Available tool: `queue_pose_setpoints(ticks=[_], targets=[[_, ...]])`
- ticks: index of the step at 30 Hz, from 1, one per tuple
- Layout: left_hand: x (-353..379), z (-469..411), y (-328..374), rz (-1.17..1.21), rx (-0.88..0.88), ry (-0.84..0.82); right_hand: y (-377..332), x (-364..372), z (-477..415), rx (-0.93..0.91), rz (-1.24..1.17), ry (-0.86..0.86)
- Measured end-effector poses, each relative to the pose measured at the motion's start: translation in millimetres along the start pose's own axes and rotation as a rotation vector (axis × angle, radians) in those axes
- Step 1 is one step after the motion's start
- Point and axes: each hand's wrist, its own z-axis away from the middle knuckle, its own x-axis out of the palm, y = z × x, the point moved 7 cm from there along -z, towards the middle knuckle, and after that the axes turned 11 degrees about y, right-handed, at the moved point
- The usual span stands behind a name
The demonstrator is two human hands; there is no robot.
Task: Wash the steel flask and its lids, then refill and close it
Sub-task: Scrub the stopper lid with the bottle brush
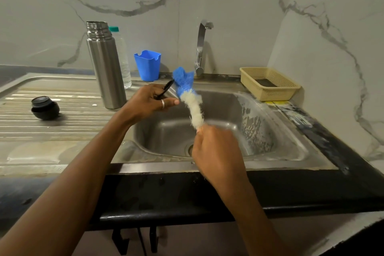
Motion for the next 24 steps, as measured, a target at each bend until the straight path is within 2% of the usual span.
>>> queue_pose_setpoints(ticks=[3, 8, 11, 16, 21, 24], targets=[[-4.1, 1.5, -2.2, 0.031, -0.022, 0.028, -2.0, -0.8, 12.7, -0.013, -0.011, -0.023], [-4.2, 1.4, 0.7, 0.185, -0.042, 0.098, 1.6, -9.0, -16.3, 0.027, -0.086, -0.004], [-4.0, -1.3, -6.7, 0.248, -0.12, 0.137, -4.3, -8.9, 2.5, -0.017, -0.119, -0.028], [6.7, -7.6, -21.2, 0.714, -0.345, 0.134, -5.1, -8.2, 4.1, 0.0, -0.209, -0.029], [12.6, -8.8, -25.5, 0.674, -0.379, 0.113, -3.6, 5.8, 8.5, 0.042, -0.233, -0.067], [17.6, -8.6, -25.6, 0.729, -0.415, 0.099, -3.7, 8.3, 19.0, 0.032, -0.234, -0.055]])
